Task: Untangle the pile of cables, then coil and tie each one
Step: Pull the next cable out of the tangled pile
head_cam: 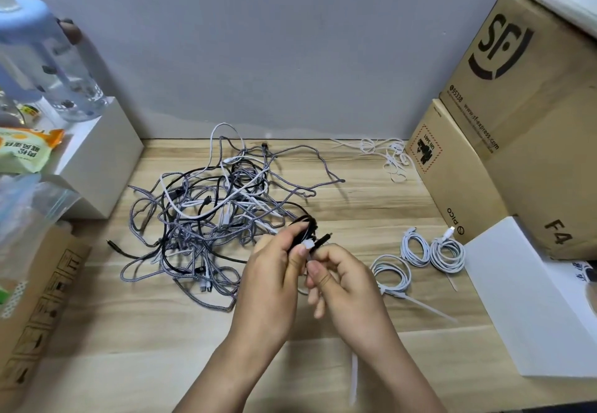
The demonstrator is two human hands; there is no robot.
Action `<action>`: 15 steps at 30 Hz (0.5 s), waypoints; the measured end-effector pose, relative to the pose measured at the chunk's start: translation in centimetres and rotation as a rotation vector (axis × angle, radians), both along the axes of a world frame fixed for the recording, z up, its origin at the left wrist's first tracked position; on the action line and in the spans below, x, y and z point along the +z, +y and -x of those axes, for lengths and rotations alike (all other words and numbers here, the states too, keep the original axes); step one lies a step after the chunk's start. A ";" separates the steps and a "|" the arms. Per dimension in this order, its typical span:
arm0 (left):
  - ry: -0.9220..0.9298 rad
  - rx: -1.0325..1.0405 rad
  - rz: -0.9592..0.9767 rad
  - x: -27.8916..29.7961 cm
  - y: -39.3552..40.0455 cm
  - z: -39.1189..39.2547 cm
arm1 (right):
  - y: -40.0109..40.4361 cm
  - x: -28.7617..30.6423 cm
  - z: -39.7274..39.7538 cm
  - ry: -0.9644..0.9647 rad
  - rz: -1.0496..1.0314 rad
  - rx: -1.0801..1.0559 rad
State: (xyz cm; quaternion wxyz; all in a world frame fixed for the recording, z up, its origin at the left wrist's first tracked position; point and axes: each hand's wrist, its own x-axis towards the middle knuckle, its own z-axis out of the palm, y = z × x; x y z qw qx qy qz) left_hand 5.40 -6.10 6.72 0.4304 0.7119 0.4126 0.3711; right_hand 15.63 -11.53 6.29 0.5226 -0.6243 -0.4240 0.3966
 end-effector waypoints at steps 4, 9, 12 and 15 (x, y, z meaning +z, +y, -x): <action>-0.164 -0.013 0.160 -0.2 0.4 0.0 | 0.2 0.2 -0.1 0.105 0.005 -0.077; -0.418 -0.018 0.286 1.3 0.6 -0.1 | 0.0 1.0 0.1 0.237 -0.001 -0.084; -0.428 -0.015 0.267 1.7 0.2 -0.5 | 0.2 0.3 0.9 0.174 0.040 -0.156; -0.305 0.002 0.168 1.0 -0.2 -0.6 | 0.4 -0.2 1.1 0.108 0.106 -0.239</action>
